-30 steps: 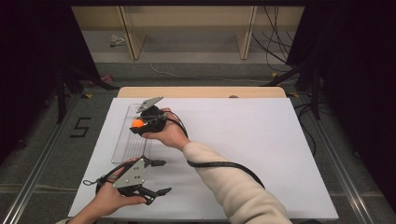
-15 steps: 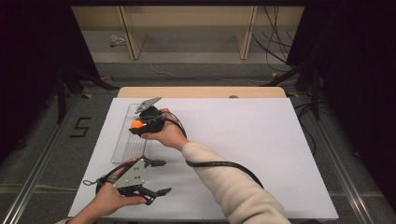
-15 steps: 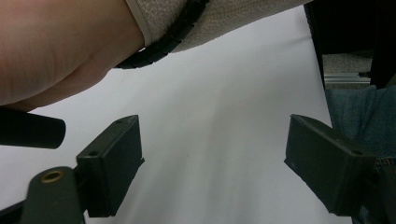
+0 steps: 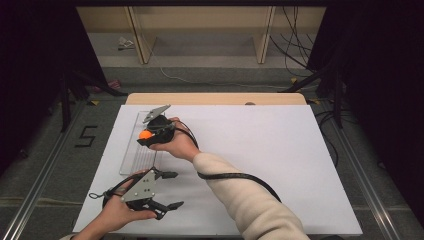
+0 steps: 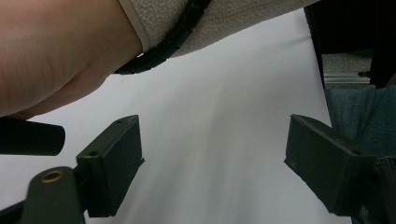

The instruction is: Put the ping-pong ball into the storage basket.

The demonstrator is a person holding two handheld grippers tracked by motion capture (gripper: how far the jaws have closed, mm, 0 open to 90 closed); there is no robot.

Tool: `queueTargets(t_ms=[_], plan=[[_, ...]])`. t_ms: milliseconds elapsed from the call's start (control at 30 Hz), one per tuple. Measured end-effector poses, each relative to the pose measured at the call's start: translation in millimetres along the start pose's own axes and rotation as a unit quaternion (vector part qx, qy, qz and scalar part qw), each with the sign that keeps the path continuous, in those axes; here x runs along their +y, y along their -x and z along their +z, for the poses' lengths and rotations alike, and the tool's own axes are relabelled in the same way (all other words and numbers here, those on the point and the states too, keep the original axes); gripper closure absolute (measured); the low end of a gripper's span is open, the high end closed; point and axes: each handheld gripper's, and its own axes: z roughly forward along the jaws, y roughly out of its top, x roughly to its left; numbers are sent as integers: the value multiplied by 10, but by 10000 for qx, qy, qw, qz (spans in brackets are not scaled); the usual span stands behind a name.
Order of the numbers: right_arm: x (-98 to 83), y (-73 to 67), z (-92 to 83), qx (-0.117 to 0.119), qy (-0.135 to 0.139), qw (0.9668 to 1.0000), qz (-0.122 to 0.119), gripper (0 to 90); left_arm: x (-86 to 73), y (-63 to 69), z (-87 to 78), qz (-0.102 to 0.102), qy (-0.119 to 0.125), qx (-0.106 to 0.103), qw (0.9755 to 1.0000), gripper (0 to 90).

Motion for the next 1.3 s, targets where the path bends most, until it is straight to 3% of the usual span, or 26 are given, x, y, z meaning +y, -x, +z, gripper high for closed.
queueTargets(t_ms=[1300], plan=[[-66, -25, 103, 53, -193, 9998, -34, 511, 0, 2, 4, 19, -10, -14, 10000, 183]])
